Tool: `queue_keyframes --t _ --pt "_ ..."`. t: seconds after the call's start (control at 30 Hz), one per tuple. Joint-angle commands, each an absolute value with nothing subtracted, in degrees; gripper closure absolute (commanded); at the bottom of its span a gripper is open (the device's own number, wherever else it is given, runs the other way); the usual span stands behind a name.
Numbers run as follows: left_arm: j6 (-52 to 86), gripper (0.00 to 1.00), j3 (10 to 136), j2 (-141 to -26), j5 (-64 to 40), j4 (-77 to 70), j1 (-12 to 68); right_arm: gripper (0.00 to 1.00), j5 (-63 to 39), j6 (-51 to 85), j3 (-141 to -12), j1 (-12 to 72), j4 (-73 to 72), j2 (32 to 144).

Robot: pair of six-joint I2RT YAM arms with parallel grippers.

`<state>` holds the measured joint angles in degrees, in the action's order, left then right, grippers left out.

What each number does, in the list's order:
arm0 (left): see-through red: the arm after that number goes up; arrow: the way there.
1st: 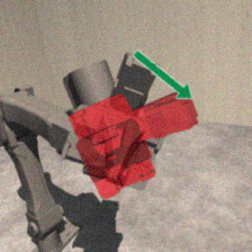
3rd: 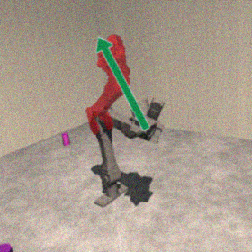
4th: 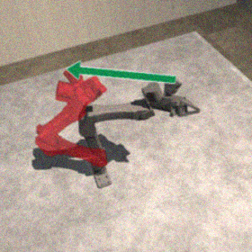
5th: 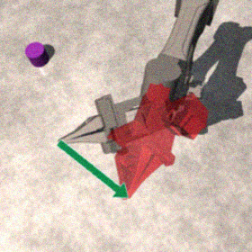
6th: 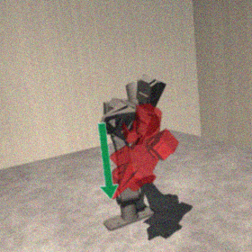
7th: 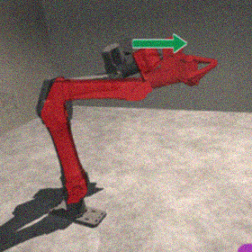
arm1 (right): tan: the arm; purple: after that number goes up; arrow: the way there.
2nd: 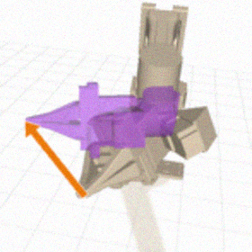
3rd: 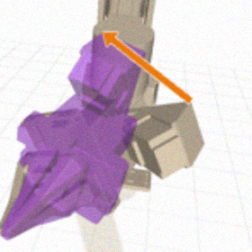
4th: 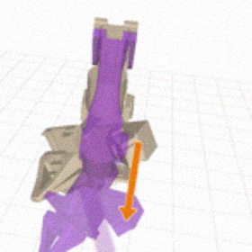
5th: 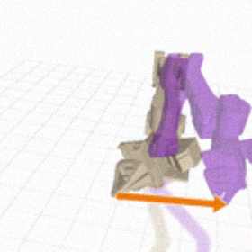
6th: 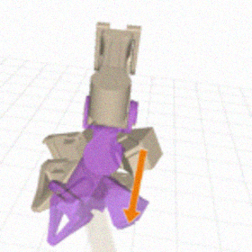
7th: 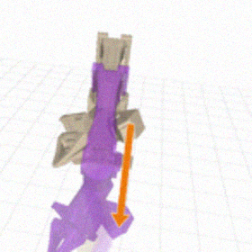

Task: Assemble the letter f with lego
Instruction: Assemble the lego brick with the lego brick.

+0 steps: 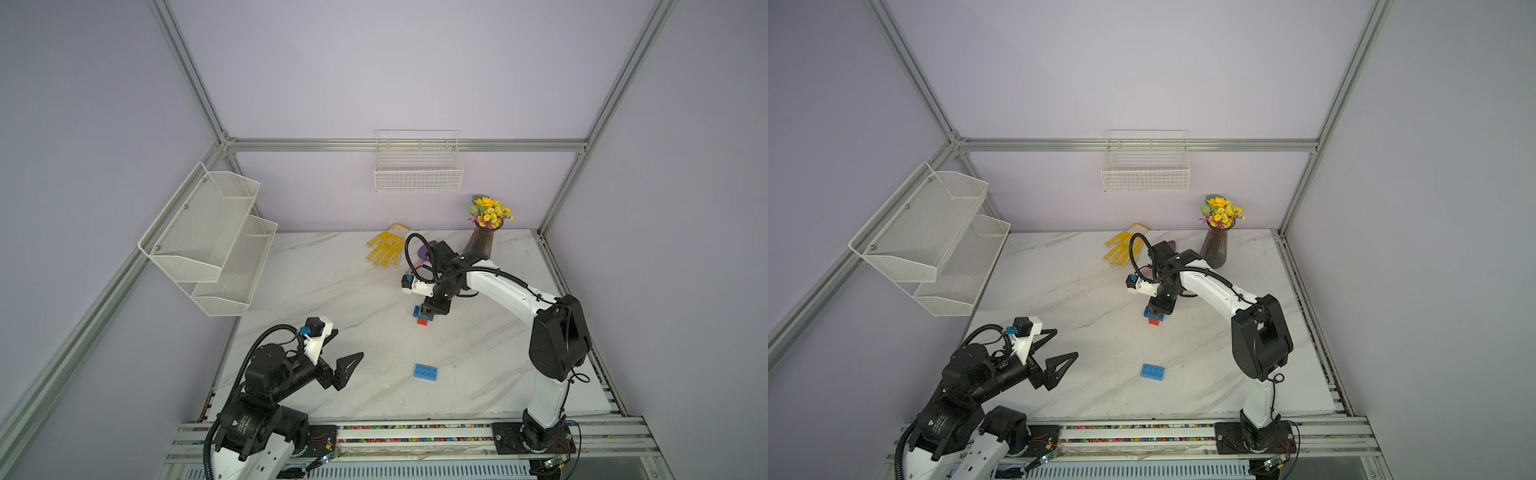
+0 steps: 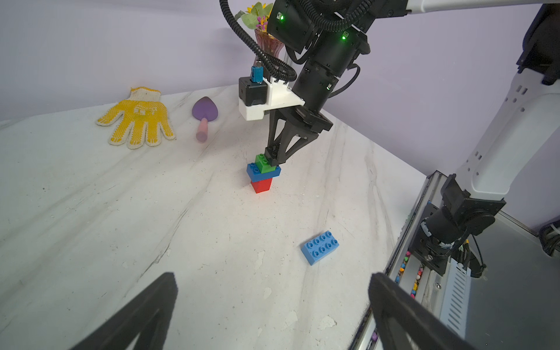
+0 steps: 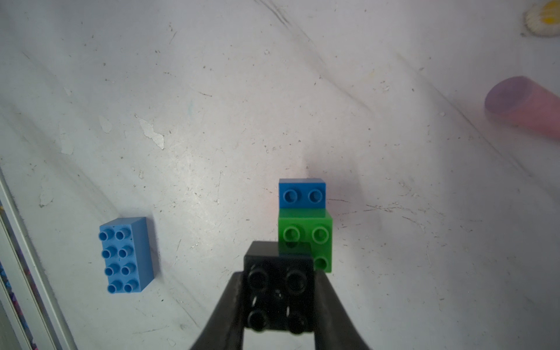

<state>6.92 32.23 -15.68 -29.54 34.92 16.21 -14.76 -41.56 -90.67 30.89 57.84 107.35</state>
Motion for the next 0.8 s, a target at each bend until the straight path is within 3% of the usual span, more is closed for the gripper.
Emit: queue_keyframes --t 0.0,0.77 --pt "7.20 0.00 32.35 -16.03 -29.88 33.92 16.44 0.92 -16.27 -41.46 -90.37 30.59 56.60 105.25" --pt "7.30 0.00 32.39 -16.17 -29.53 33.92 16.52 0.92 -17.31 -42.10 -87.57 29.10 52.39 105.56"
